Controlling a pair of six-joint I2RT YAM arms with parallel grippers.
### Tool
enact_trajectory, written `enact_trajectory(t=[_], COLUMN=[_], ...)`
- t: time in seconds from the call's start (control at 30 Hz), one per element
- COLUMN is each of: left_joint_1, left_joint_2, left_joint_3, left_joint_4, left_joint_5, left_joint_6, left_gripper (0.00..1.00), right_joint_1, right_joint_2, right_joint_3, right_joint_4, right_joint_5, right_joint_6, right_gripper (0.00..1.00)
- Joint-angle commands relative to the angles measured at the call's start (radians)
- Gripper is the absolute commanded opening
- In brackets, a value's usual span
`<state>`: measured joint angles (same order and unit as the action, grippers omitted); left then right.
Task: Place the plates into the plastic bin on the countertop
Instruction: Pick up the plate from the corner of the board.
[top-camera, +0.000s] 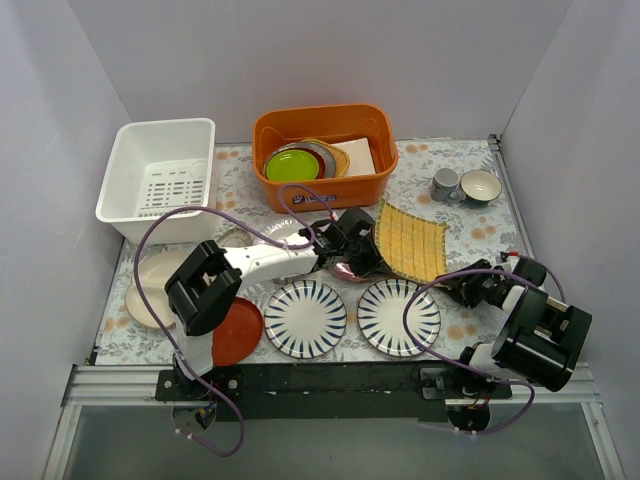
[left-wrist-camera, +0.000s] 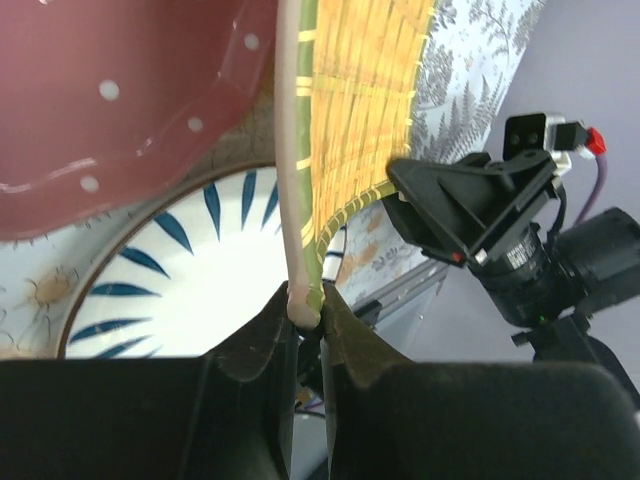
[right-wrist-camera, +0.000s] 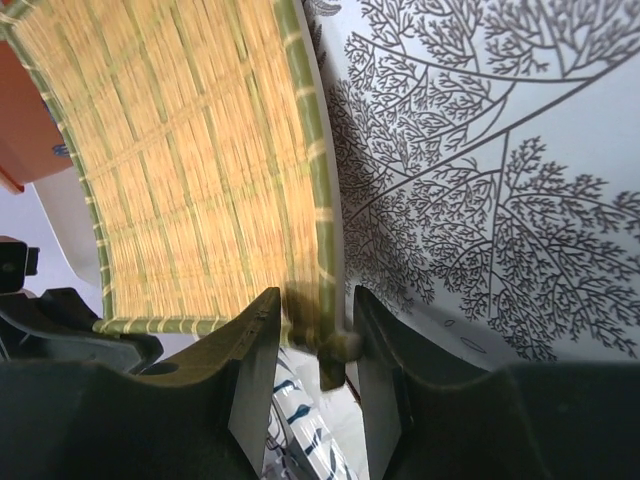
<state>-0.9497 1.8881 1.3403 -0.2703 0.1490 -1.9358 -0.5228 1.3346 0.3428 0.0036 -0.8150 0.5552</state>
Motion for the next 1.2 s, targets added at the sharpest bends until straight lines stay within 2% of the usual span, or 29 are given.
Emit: enact_trajectory(t=[0.0,0.27,0.37,0.43,0.47,0.57,0.73,0.83,0.87,0.9,0.93,0.97,1.0,1.1,1.17], left_joint_1=[-0.026,-0.026,-0.026,-0.026,-0.027,-0.026,-0.026,-0.027,-0.026,-0.027,-0.026,-0.026,-0.024,-0.023,-0.023], left_joint_2=[-0.126,-0.17,-0.176,-0.181,-0.188,-0.211,-0.233,-0.248,-0.254,-0.26,-0.268,-0.273,-0.274,-0.271,-0.268], left_joint_3=[-0.021,-0.043,-0.044,-0.05,-0.052,-0.064,-0.05,-0.04,-0.043,-0.043,-0.046,-0.053,-0.056,-0.069,-0.073], left_joint_4=[0.031,0.04,0.042,0.042,0.042,0.042,0.037,0.01,0.005,-0.006,-0.009,-0.013,-0.024,-0.04,-0.049], left_joint_5=[0.081,0.127,0.153,0.162,0.162,0.149,0.144,0.126,0.121,0.104,0.1,0.092,0.089,0.074,0.057], left_joint_6=[-0.009,0.001,0.011,0.015,0.015,0.027,0.058,0.078,0.087,0.09,0.095,0.1,0.103,0.118,0.126], left_gripper=[0.0,0.0,0.0,0.0,0.0,0.0,0.0,0.08,0.13,0.27,0.34,0.4,0.51,0.67,0.72], right_joint_1=[0.003,-0.014,-0.022,-0.032,-0.039,-0.059,-0.063,-0.065,-0.065,-0.065,-0.065,-0.065,-0.065,-0.065,-0.065], right_joint_2=[-0.005,-0.003,-0.002,-0.006,-0.015,-0.06,-0.163,-0.17,-0.161,-0.157,-0.146,-0.14,-0.138,-0.115,-0.091], right_joint_3=[-0.021,-0.059,-0.082,-0.099,-0.116,-0.123,-0.162,-0.166,-0.162,-0.162,-0.174,-0.186,-0.198,-0.234,-0.26], right_joint_4=[0.094,0.219,0.29,0.346,0.373,0.429,0.394,0.41,0.417,0.438,0.476,0.565,0.62,0.818,0.991], right_joint_5=[-0.065,-0.133,-0.167,-0.211,-0.225,-0.266,-0.253,-0.268,-0.269,-0.276,-0.288,-0.297,-0.305,-0.334,-0.354], right_joint_6=[0.035,0.095,0.129,0.162,0.192,0.224,0.241,0.241,0.245,0.262,0.316,0.356,0.388,0.521,0.642], right_gripper=[0.43,0.43,0.4,0.31,0.2,0.01,0.01,0.01,0.01,0.01,0.01,0.01,0.01,0.01,0.01])
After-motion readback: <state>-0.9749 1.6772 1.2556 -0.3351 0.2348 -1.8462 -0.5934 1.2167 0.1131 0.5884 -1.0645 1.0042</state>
